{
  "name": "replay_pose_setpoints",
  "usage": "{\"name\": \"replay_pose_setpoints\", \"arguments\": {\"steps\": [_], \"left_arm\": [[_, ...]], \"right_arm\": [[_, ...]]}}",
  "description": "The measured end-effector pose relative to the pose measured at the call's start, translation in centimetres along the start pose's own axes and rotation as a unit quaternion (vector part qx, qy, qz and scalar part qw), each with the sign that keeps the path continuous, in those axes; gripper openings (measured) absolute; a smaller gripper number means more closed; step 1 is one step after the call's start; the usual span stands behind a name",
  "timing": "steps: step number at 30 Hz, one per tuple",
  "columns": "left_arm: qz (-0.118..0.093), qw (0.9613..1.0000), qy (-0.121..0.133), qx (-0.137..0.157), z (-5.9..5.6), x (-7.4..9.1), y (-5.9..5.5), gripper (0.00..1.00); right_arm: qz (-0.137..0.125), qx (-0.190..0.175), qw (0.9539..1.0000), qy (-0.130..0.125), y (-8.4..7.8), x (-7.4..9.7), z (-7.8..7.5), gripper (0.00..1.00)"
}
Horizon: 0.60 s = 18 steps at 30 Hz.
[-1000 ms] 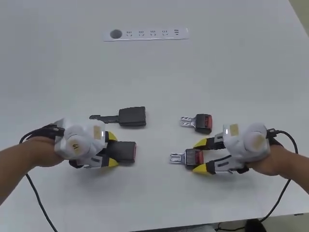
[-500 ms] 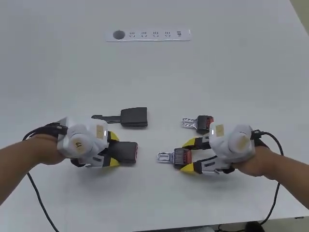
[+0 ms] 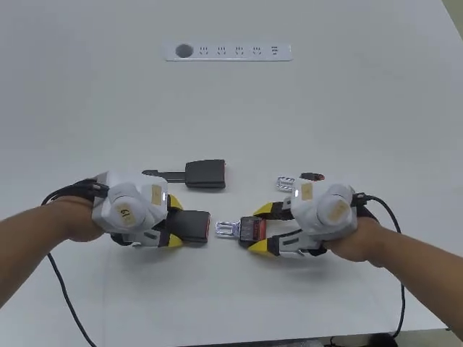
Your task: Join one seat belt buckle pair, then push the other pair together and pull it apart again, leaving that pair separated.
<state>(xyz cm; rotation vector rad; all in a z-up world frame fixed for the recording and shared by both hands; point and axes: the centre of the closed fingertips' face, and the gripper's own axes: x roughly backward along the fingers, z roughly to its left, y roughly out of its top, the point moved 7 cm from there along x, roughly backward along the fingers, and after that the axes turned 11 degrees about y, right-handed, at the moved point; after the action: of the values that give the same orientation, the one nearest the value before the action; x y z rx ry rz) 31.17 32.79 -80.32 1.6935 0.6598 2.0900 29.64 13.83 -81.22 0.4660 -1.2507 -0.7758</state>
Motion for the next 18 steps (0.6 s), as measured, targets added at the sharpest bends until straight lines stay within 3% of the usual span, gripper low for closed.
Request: {"name": "replay_pose_setpoints", "arguments": {"steps": [11, 12, 18], "left_arm": [[-0.002, 1.0, -0.002, -0.006, 0.0, 0.0, 0.0, 0.34], [0.0, 1.0, -0.003, -0.007, 0.0, 0.0, 0.0, 0.34], [0.003, 1.0, -0.005, -0.008, 0.0, -0.1, 0.1, 0.34]], "right_arm": [[-0.001, 0.005, 1.0, 0.008, 1.8, -1.7, -0.6, 0.35], [0.011, 0.016, 0.9998, 0.01, 1.8, -1.6, -0.6, 0.35], [0.004, 0.008, 0.9999, 0.01, 1.9, -1.6, -0.7, 0.34]]}}
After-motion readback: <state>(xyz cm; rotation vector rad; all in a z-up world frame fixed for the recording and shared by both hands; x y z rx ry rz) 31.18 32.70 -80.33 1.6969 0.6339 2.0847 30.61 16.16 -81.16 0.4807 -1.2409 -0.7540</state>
